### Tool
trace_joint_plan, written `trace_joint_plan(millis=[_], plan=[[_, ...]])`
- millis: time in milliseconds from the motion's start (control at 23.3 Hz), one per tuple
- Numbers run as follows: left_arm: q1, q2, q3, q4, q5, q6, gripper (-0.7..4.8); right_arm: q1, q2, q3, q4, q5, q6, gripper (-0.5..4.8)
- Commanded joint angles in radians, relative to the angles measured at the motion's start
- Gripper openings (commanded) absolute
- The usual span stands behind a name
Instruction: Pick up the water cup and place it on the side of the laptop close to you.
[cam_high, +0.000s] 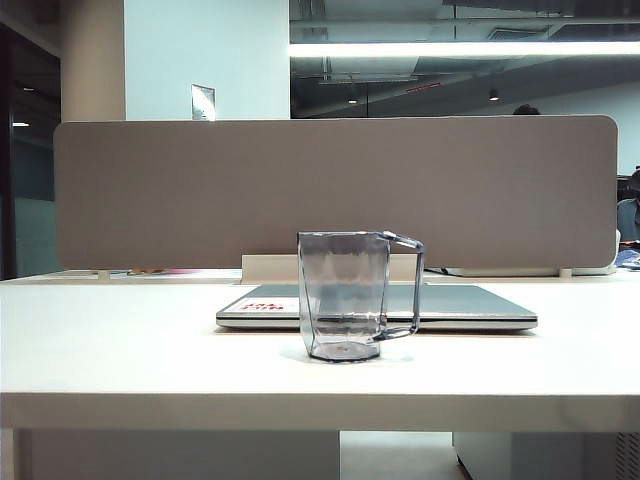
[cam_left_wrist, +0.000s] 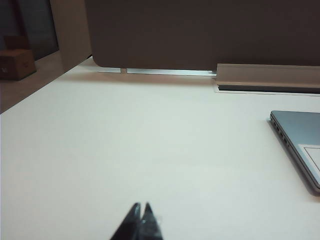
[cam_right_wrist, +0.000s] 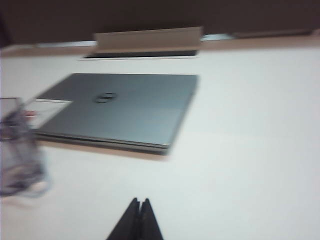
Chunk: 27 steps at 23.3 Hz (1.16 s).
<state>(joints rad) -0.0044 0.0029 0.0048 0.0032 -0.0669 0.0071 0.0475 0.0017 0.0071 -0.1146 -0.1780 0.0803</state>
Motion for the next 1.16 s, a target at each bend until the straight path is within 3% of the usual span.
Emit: trace_joint_plan(millis=[43, 172, 1160], plan=[[0.000, 0.001, 0.003, 0.010, 0.001, 0.004, -0.05, -0.001, -0.001, -0.003, 0.014, 0.207, -0.103, -0.01], [0.000, 0.001, 0.003, 0.010, 0.001, 0.004, -0.05, -0.001, -0.001, -0.003, 0.016, 0.314, -0.108, -0.01], [0.000, 0.001, 0.003, 0.010, 0.001, 0.004, -0.05, 0.000, -0.001, -0.003, 0.012, 0.307, -0.108, -0.01]])
